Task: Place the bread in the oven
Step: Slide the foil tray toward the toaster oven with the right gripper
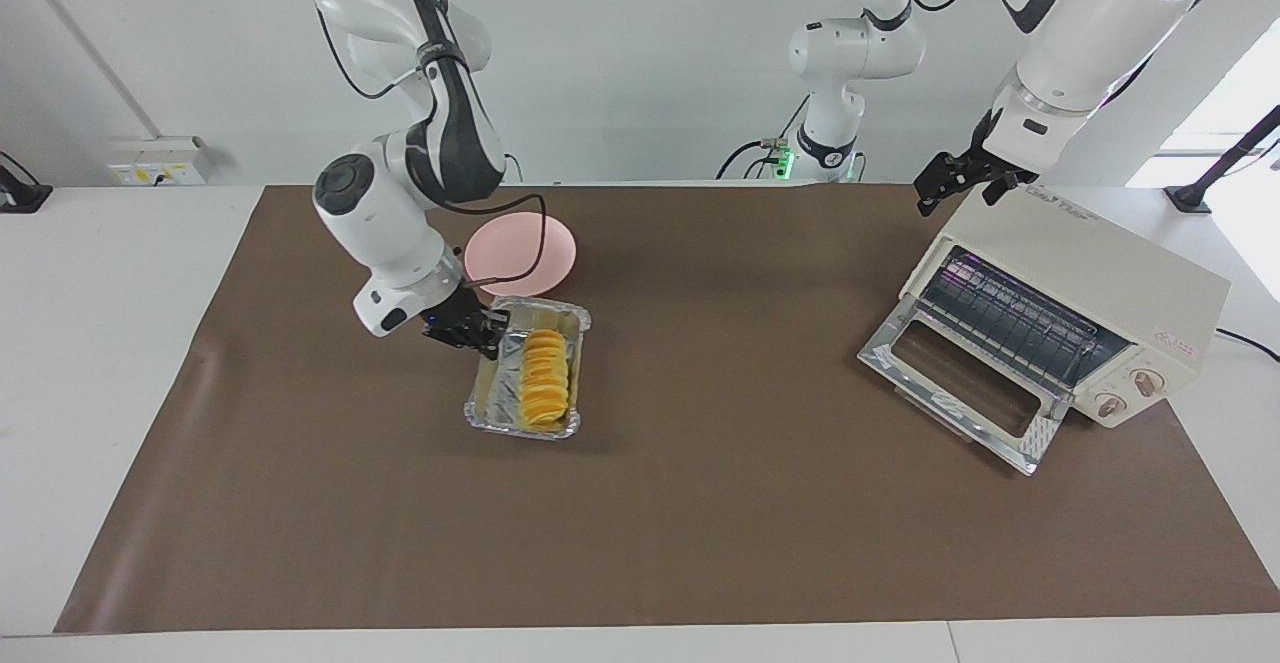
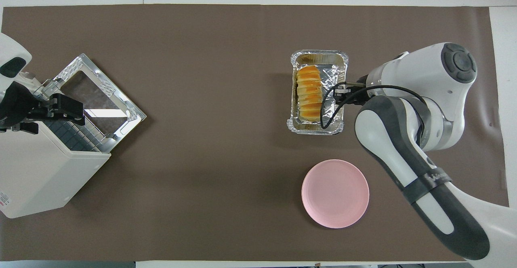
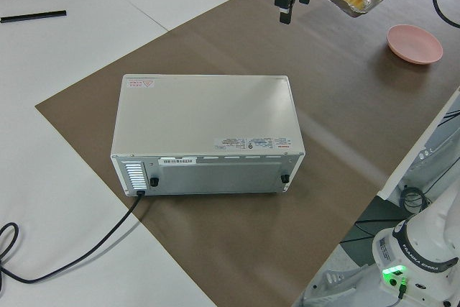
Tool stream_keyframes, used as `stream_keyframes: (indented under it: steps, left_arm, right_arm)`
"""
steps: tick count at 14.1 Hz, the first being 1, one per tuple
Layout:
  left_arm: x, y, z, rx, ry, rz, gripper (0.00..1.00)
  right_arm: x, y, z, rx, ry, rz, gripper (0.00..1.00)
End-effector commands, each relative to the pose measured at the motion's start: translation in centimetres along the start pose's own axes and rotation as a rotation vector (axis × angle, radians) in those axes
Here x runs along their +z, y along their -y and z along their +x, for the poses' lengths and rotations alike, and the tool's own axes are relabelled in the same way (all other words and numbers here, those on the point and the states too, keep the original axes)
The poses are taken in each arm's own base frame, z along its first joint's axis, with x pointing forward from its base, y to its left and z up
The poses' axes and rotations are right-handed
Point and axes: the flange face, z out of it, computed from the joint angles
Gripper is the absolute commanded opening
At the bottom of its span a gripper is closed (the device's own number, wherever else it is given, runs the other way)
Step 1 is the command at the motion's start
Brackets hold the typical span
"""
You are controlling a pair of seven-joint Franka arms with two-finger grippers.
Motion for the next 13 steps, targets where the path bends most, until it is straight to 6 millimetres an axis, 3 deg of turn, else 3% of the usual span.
stream_keyframes:
  steps: [1, 4, 7, 13]
  left_arm:
    - [-0.4, 0.2, -0.3, -0.002, -0.013, -0.012, 1.00]
    - [-0.4, 0.2, -0.3, -0.002, -0.013, -0.012, 1.00]
    - [-0.3, 0.2, -0.3, -0.002, -0.011, -0.011, 1.00]
    - [-0.4, 0.2, -0.3, -0.002, -0.013, -0.012, 1.00]
  right_arm:
    - [1.7, 7.3, 1.1, 0.047, -0.034, 0.062, 0.00]
    - [5.6, 13.5, 0.7, 0.042, -0.011, 0.077, 0.00]
    - [9.8, 17.8, 0.0, 0.063, -0.019, 0.103, 0.00]
    - [12.0, 19.2, -1.5, 0.035, -0.029, 0.091, 0.00]
